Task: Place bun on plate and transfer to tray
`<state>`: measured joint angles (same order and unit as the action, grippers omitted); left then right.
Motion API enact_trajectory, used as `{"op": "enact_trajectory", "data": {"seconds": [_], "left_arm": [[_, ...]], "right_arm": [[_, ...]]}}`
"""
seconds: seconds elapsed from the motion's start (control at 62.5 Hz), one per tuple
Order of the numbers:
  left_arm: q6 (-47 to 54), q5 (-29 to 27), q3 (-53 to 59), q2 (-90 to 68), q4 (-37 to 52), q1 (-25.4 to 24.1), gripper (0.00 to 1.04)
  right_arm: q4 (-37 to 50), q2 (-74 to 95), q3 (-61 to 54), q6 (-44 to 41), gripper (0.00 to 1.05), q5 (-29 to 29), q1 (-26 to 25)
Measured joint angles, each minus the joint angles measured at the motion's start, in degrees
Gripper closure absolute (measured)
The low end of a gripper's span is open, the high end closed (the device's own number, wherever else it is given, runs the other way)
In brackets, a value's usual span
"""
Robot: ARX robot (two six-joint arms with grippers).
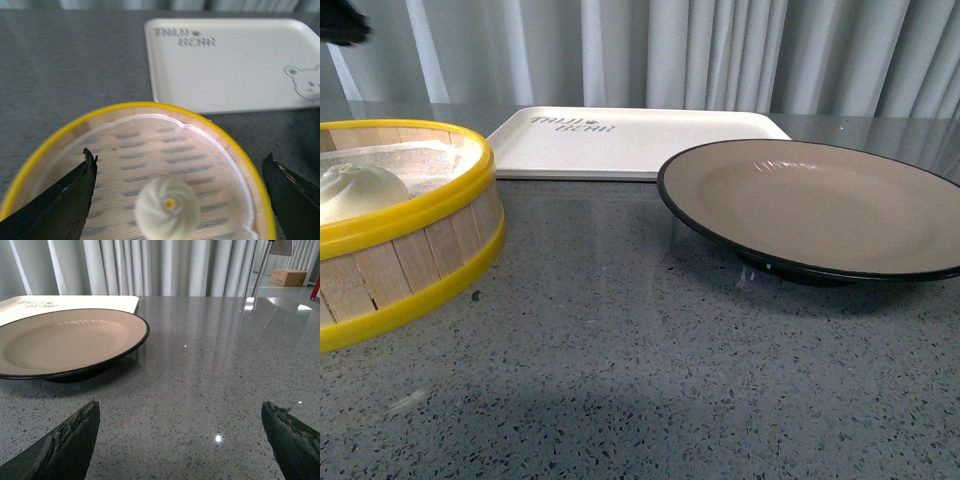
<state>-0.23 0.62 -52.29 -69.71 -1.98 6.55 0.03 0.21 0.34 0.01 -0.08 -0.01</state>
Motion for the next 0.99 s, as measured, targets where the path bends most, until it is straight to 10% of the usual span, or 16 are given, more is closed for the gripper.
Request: {"op": "enact_trajectory", "data": {"seconds": [0.992], "left_arm": [[5.33,-5.44,-4.28,-10.21,-7.91,-0.48,0.07]], "right_arm": [[0.0,0.0,0.0,0.0,0.08,0.0,0.0]]}}
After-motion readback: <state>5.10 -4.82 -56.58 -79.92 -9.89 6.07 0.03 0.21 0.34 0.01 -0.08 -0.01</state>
